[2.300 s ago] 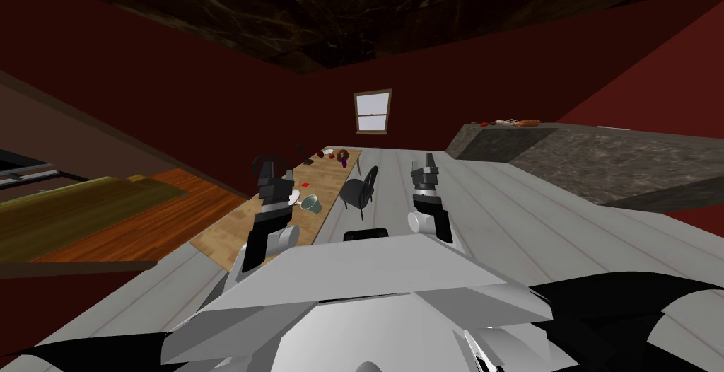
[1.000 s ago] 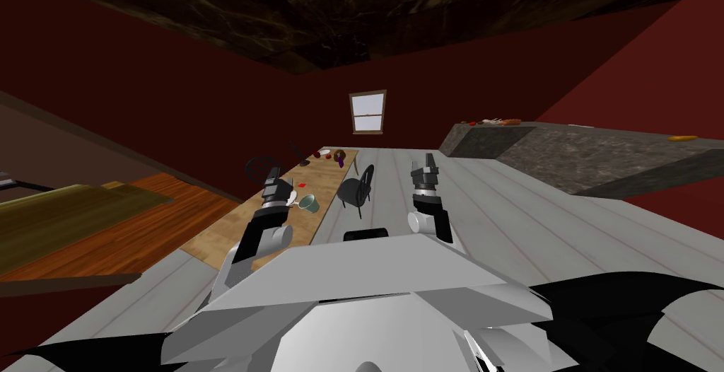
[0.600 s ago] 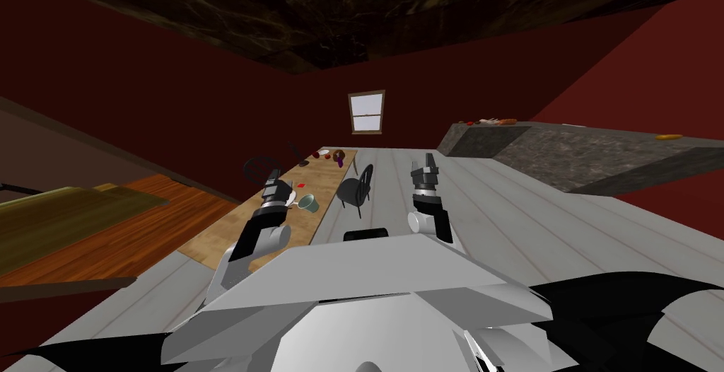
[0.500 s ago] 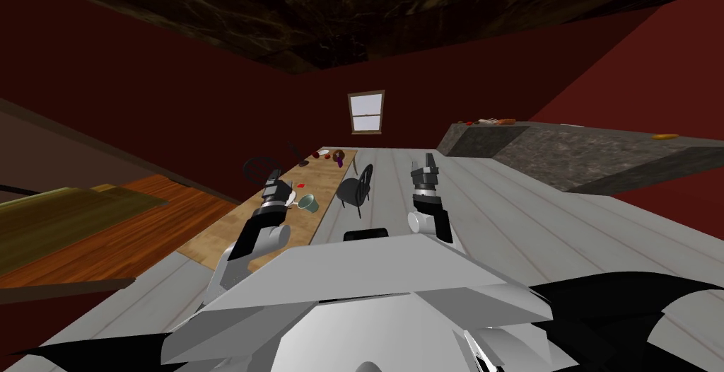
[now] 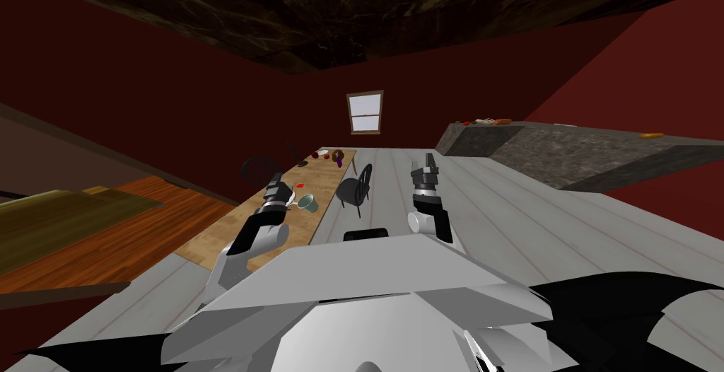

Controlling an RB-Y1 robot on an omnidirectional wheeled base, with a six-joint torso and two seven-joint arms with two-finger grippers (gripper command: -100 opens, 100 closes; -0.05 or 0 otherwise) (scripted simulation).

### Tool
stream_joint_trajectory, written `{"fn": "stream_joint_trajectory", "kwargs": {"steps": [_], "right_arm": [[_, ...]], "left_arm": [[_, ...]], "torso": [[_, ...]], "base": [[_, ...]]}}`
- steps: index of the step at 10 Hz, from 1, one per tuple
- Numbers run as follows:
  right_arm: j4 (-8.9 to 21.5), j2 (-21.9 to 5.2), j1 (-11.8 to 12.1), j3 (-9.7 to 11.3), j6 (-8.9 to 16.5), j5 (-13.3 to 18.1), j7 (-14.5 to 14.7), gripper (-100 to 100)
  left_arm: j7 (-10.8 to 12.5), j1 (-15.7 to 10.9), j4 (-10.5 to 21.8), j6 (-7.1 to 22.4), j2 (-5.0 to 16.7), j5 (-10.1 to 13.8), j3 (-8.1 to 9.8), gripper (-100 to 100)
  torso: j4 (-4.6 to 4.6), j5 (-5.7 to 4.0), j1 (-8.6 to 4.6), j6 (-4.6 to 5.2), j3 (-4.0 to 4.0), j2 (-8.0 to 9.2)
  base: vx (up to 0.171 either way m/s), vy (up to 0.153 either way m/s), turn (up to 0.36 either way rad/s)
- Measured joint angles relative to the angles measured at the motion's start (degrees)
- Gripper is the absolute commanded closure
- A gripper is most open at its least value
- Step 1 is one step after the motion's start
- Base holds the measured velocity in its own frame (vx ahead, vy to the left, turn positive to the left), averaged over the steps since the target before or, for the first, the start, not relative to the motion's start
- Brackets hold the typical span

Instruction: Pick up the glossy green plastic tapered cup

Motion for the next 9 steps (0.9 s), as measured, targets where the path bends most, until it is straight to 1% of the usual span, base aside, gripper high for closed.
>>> {"fn": "stream_joint_trajectory", "kwargs": {"steps": [3,5,7,9], "right_arm": [[0.0,0.0,0.0,0.0,0.0,0.0,0.0,0],[0.0,0.0,0.0,0.0,0.0,0.0,0.0,0],[0.0,0.0,0.0,0.0,0.0,0.0,0.0,0],[0.0,0.0,0.0,0.0,0.0,0.0,0.0,0]], "left_arm": [[0.1,-0.3,-0.1,4.6,0.2,0.7,0.79,-100],[0.2,-1.0,0.6,7.9,0.6,1.5,1.57,-100],[0.3,-1.0,0.7,10.5,0.7,2.0,1.89,-100],[0.2,-1.7,1.0,13.5,0.7,2.1,2.06,-100]], "torso": [[0.0,0.0,0.01,-0.01,0.0,0.0],[0.0,0.01,0.03,0.0,0.0,0.0],[0.0,0.0,0.02,0.0,-0.01,-0.01],[-0.01,0.0,0.01,-0.01,-0.02,-0.03]], "base": [[-0.01,0.006,-0.026],[-0.008,0.006,-0.009],[-0.007,0.007,-0.017],[-0.002,0.004,-0.008]]}}
